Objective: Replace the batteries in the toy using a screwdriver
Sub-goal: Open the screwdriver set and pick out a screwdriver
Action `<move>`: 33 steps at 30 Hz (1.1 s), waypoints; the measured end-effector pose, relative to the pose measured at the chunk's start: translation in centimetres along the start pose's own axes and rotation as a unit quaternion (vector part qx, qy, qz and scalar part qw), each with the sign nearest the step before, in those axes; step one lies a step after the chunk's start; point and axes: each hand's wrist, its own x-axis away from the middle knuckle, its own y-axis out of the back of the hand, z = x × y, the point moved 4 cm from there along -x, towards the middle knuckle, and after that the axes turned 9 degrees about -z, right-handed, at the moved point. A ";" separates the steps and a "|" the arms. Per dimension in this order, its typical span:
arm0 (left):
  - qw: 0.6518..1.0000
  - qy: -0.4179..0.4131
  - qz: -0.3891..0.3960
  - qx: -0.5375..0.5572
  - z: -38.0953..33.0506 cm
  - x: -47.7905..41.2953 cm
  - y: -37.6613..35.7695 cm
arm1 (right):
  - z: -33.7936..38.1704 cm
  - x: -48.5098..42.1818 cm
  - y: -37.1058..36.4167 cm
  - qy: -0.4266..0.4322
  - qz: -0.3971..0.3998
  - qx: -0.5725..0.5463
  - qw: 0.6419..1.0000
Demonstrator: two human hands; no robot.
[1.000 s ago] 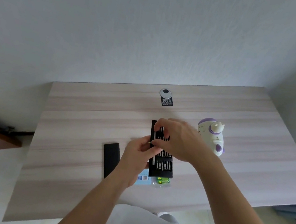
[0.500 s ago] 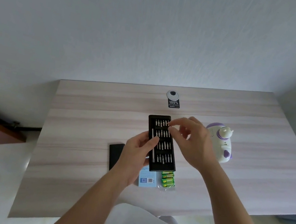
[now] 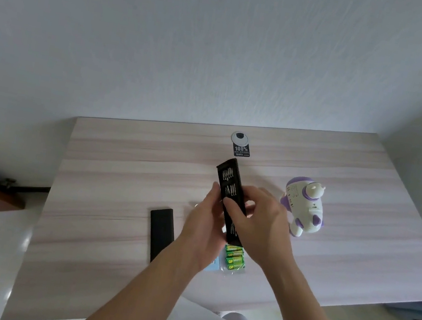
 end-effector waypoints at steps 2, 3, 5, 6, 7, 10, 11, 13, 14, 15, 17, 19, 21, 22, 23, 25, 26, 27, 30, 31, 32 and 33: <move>0.999 0.018 0.016 0.026 0.3 -0.4 -0.2 | 0.6 0.5 0.1 0.009 0.007 0.012 1.000; 0.999 0.019 0.017 0.030 0.4 -0.7 -0.1 | 0.8 0.7 0.2 0.007 0.009 0.008 1.000; 0.999 0.022 0.010 0.026 0.6 -1.1 0.0 | 0.8 0.8 0.2 -0.008 0.012 -0.013 1.000; 0.999 0.025 0.009 0.025 0.7 -1.3 0.1 | 0.7 0.9 0.2 -0.019 0.013 -0.026 0.999; 0.999 0.026 0.005 0.023 0.7 -1.3 0.1 | 0.5 1.0 0.1 -0.029 0.014 -0.038 0.999; 0.999 0.029 -0.006 0.013 0.7 -1.2 0.1 | 0.0 1.3 -0.3 -0.058 0.018 -0.075 0.995; 0.999 0.033 -0.008 0.016 0.6 -1.2 0.1 | -0.1 1.4 -0.4 -0.068 0.020 -0.091 0.993; 0.999 0.035 -0.016 0.025 0.4 -1.1 0.0 | -0.2 1.6 -0.4 -0.080 0.017 -0.109 0.991; 0.999 0.039 -0.018 0.029 0.4 -1.0 -0.1 | -0.2 1.6 -0.4 -0.080 0.013 -0.112 0.990; 0.998 0.045 -0.019 0.027 0.5 -0.9 -0.3 | -0.2 1.7 -0.3 -0.079 0.010 -0.112 0.991; 0.998 0.057 -0.016 0.013 0.5 -0.4 -0.9 | 0.0 1.8 -0.3 -0.075 0.007 -0.098 0.992; 0.997 0.071 -0.009 -0.002 0.7 -0.2 -1.4 | 0.0 1.9 -0.3 -0.072 0.006 -0.080 0.994; 0.997 0.080 -0.009 0.005 0.8 -0.1 -1.6 | 0.0 1.8 -0.3 -0.074 0.004 -0.081 0.994; 0.997 0.078 -0.016 0.015 0.8 -0.4 -1.5 | -0.1 1.8 -0.2 -0.081 0.003 -0.096 0.992; 0.997 0.075 -0.022 0.020 0.8 -0.5 -1.4 | -0.3 1.6 0.0 -0.095 0.001 -0.117 0.989; 0.997 0.069 -0.040 0.023 0.8 -0.8 -1.0 | -0.9 1.3 0.3 -0.142 0.001 -0.179 0.974; 0.996 0.068 -0.047 0.028 0.8 -0.9 -0.7 | -1.1 1.2 0.6 -0.174 0.004 -0.217 0.960; 0.996 0.067 -0.053 0.033 0.6 -0.9 -0.5 | -1.4 1.1 0.7 -0.203 0.009 -0.257 0.945; 0.995 0.067 -0.059 0.045 0.0 -0.7 0.3 | -1.6 1.2 1.0 -0.269 0.036 -0.376 0.886; 0.995 0.066 -0.061 0.045 -0.2 -0.5 0.4 | -1.7 1.2 1.1 -0.281 0.044 -0.400 0.871; 0.995 0.064 -0.062 0.044 -0.3 -0.5 0.6 | -1.7 1.3 1.2 -0.285 0.052 -0.409 0.865; 0.995 0.063 -0.059 0.043 -0.4 -0.3 0.7 | -1.7 1.3 1.2 -0.283 0.059 -0.408 0.866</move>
